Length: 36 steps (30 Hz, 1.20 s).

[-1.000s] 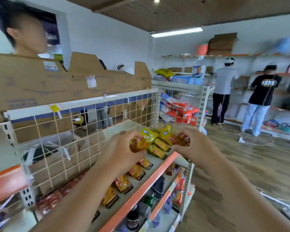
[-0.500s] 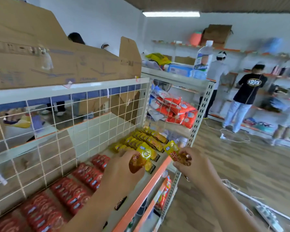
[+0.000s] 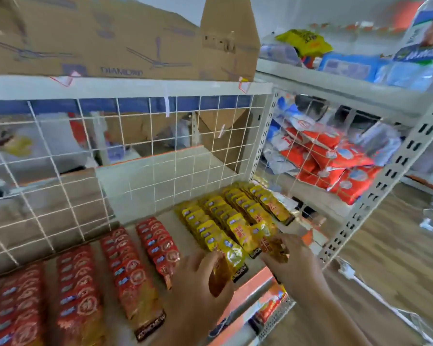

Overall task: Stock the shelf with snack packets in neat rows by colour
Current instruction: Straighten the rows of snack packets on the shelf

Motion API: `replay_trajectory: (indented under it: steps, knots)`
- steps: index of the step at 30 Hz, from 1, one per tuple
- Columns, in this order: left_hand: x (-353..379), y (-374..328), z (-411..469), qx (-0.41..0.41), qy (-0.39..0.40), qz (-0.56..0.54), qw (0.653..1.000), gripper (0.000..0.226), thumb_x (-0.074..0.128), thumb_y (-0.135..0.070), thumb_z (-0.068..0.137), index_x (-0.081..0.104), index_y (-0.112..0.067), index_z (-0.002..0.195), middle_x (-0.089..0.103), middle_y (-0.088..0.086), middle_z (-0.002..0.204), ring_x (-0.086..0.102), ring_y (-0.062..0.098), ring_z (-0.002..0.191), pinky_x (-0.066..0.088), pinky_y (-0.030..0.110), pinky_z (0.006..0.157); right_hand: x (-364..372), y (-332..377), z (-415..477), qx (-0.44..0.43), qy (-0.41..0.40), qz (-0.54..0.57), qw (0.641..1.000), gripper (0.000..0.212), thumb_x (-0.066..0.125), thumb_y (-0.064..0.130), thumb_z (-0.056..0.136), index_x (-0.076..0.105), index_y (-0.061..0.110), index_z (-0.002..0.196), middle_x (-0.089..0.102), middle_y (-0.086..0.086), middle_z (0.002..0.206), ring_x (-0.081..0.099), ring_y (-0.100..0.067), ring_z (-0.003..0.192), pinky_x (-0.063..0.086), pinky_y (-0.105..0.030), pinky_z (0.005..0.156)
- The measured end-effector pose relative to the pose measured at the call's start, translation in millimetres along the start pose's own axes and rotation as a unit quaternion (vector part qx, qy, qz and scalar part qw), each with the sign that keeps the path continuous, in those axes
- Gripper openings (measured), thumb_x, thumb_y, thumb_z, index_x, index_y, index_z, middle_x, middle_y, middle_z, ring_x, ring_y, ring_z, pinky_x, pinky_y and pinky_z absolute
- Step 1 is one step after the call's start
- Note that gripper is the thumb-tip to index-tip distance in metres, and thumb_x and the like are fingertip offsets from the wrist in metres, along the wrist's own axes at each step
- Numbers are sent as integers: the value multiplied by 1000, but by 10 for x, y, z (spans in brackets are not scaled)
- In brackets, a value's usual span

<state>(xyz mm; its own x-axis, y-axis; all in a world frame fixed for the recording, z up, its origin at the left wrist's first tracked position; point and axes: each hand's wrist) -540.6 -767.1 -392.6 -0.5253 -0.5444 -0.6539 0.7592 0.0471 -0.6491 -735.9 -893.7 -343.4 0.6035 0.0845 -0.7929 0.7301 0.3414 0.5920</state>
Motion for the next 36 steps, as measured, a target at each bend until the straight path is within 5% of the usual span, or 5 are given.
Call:
replay_trajectory:
  steps: [7,13,23,28,36]
  knots:
    - [492,-41,29,-76,-72,73,992,49,71,-53,75,63,-36,120,55,-17,113,48,6,103,51,40,88,390,-443,782,-94,68,4,993,47,72,57,82,61,33,121,53,13,114,53,-14,106,46,-30,83]
    - [572,-112,85,-118,-87,107,983,50,71,-51,75,63,-33,121,54,-15,114,46,4,105,46,32,90,631,-640,904,-149,42,14,988,47,82,43,74,65,26,115,56,6,110,55,-26,103,50,-40,87]
    - [683,-96,83,-93,-106,176,974,52,69,-52,77,68,-23,120,48,-11,120,46,13,109,29,21,92,798,-756,1000,-201,-30,0,979,51,90,38,67,69,15,106,62,-7,99,56,-33,92,48,-43,82]
    - [709,-68,80,-97,-101,180,974,52,69,-54,78,66,-25,121,51,-9,121,36,1,111,36,31,94,810,-767,1005,-212,-20,-15,977,51,88,41,68,69,16,108,62,-6,99,58,-34,91,50,-44,80]
    - [728,-24,80,-89,-98,183,974,53,71,-52,79,65,-23,122,58,-3,118,50,13,111,42,36,95,803,-765,999,-211,-9,-30,977,56,89,45,65,66,16,107,61,-5,99,59,-33,89,53,-45,77]
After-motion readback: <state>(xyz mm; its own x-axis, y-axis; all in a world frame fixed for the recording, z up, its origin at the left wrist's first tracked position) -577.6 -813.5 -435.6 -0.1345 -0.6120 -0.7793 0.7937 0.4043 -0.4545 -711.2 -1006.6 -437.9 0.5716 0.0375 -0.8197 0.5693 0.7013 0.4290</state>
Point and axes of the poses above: each hand's wrist, its own z-axis towards the middle knuckle, its own x-axis out of the palm, y = z × x
